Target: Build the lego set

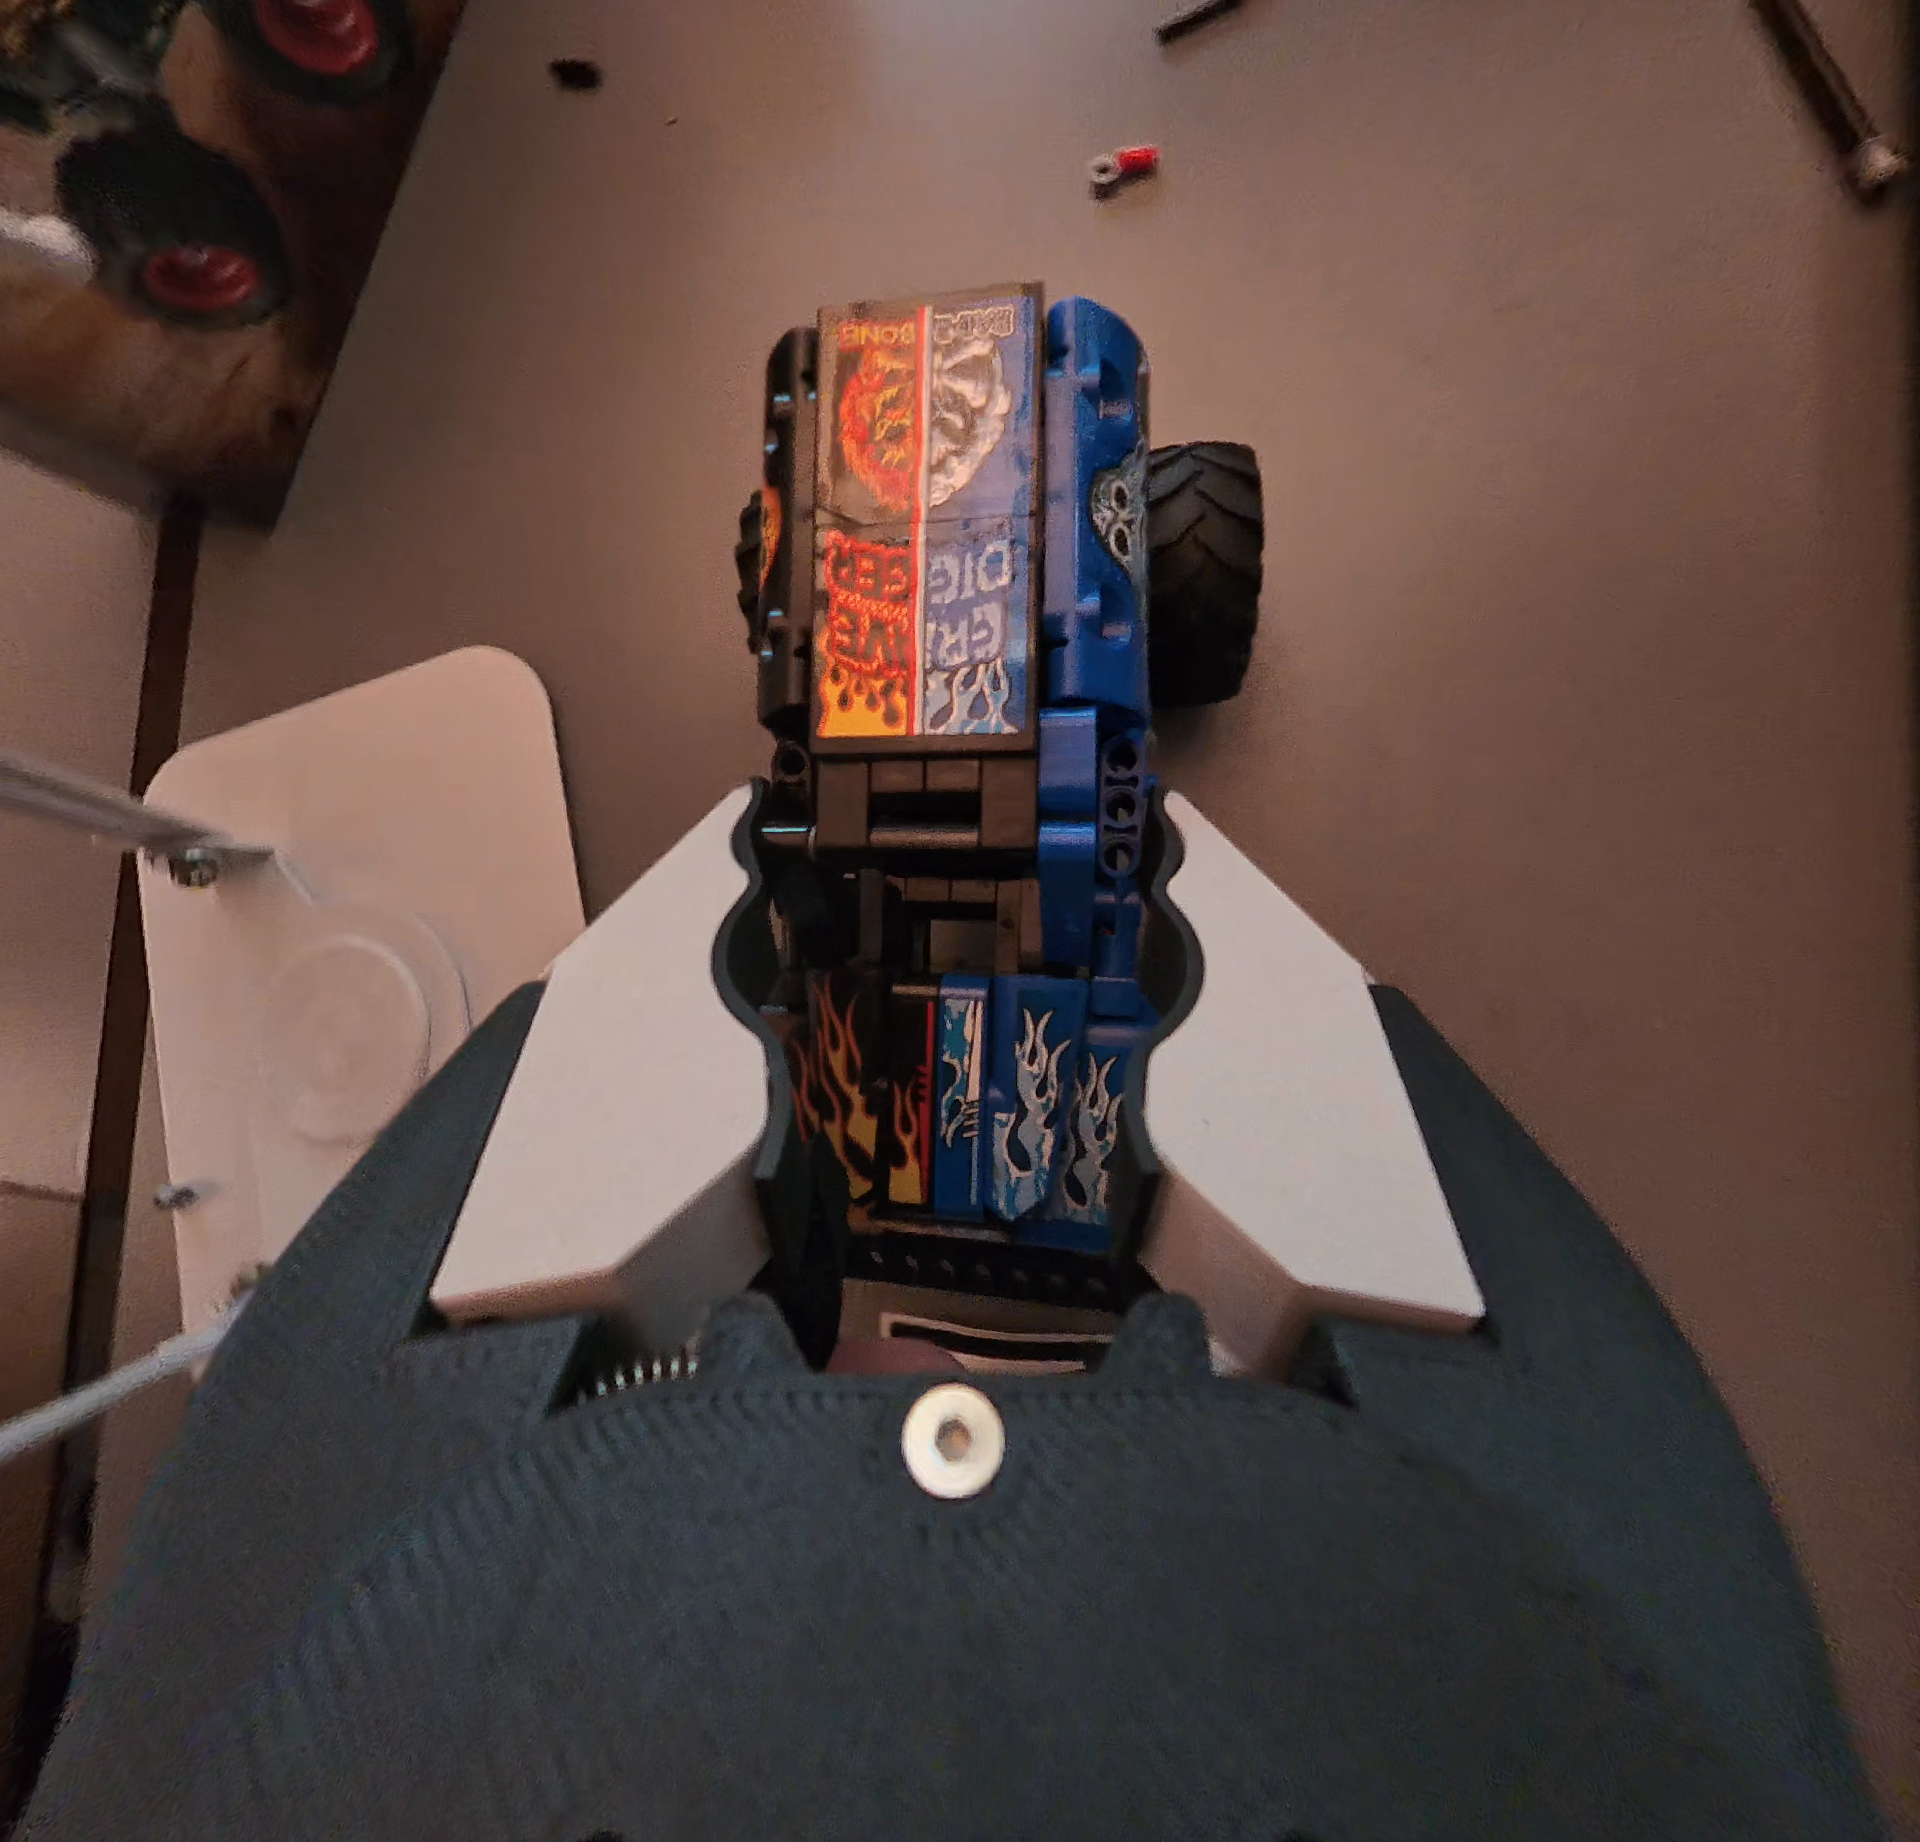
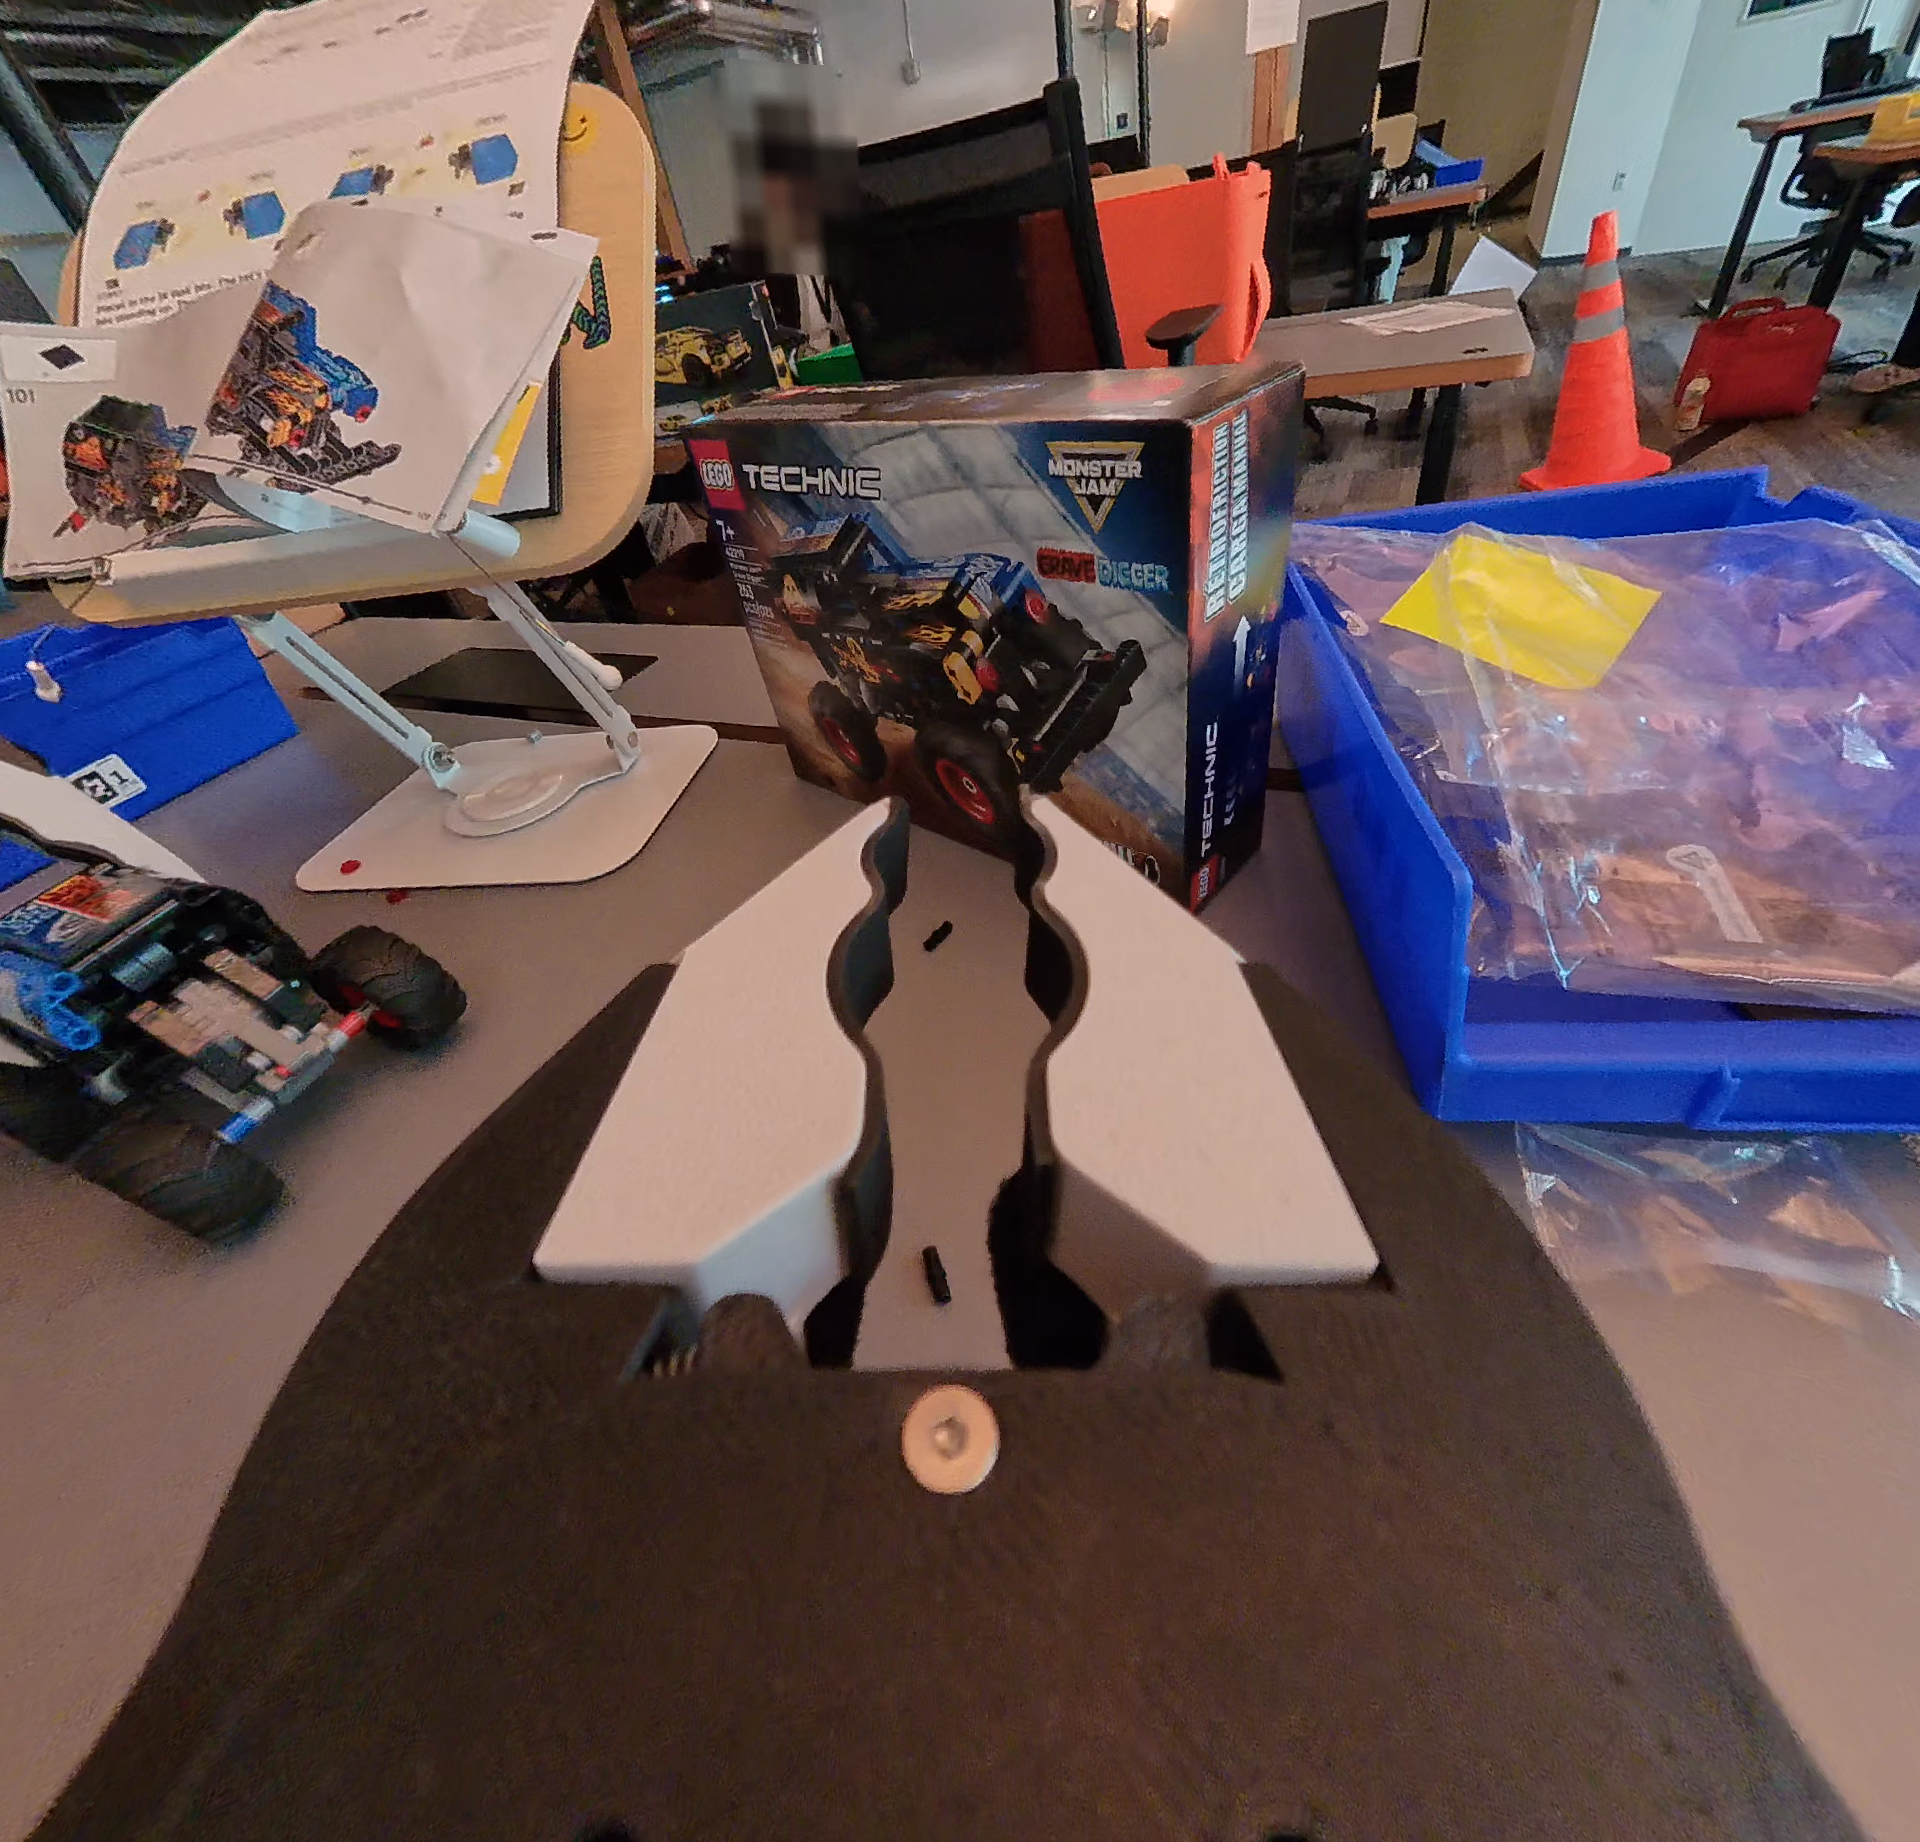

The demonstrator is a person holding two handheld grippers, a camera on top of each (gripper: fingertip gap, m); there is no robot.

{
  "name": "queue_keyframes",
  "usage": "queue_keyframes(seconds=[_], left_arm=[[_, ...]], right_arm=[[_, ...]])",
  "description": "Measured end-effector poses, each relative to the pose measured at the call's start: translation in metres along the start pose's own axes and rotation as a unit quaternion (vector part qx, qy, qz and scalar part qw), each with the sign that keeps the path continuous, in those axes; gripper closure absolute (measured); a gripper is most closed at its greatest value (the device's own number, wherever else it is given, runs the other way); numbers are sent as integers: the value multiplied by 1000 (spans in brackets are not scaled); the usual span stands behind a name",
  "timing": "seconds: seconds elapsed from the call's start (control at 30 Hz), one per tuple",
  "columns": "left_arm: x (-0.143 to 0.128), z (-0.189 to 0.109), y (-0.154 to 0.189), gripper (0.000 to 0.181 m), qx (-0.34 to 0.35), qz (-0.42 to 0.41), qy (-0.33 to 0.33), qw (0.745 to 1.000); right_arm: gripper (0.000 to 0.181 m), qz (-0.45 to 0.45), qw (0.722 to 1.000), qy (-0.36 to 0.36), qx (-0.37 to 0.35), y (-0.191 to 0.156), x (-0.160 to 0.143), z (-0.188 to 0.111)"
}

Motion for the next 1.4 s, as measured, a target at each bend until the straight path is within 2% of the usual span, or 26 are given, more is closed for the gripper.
queue_keyframes(seconds=[0.1, 0.17, 0.2, 0.37, 0.4, 0.43, 0.5, 0.67, 0.8, 0.9, 0.93, 1.0, 1.1, 1.27, 1.4], left_arm=[[4, 1, 1, 110, -30, 36, -7, 999], [-1, 1, 0, 94, -38, 37, -45, 998], [-1, -2, 0, 94, -39, 36, -57, 997], [31, 0, 5, 94, -6, 29, -69, 997], [33, 5, 8, 93, -12, 22, -90, 996], [32, 11, 12, 84, -15, 26, -121, 992], [30, 14, 4, 106, 29, 88, -161, 983], [41, 7, 13, 109, -2, 184, -154, 971], [53, 3, 24, 111, 9, 286, -153, 946], [49, 2, 23, 108, 32, 313, -181, 932], [45, 1, 21, 101, 38, 302, -203, 931], [41, 0, 14, 107, 69, 282, -225, 930], [39, 2, 10, 118, 109, 277, -215, 930], [29, -4, 8, 118, 125, 327, -227, 909], [17, -8, 4, 115, 140, 355, -212, 900]], right_arm=[[163, -6, 1000, -10, 8, -3, -3, 3], [163, -12, 1000, -16, 8, -4, -5, 4], [163, -14, 1000, -18, 9, -4, -5, 5], [163, -15, 999, -20, 20, -8, -6, 7], [163, -16, 999, -21, 22, -9, -6, 7], [163, -16, 999, -22, 23, -9, -7, 8], [163, -15, 999, -22, 27, -10, -7, 8], [163, -18, 999, -12, 32, -12, -2, 5], [163, -13, 999, -11, 34, -10, -1, 3], [162, -15, 999, -15, 36, -9, -3, 3], [162, -16, 999, -17, 38, -9, -4, 3], [162, -14, 998, -28, 47, -9, -7, 3], [162, -19, 998, -40, 41, -5, -11, 3], [162, -28, 995, -82, 55, -1, -29, -1], [162, -47, 990, -125, 45, 5, -45, -4]])
Point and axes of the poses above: each gripper's, where its closed fingertips meet, z out along the fingers, x out of its top, y = z × x across the jaws, the point moved 5 cm from there along -z, back along the fingers, and after that the axes turned 3 degrees about x, right-handed, at the moved point
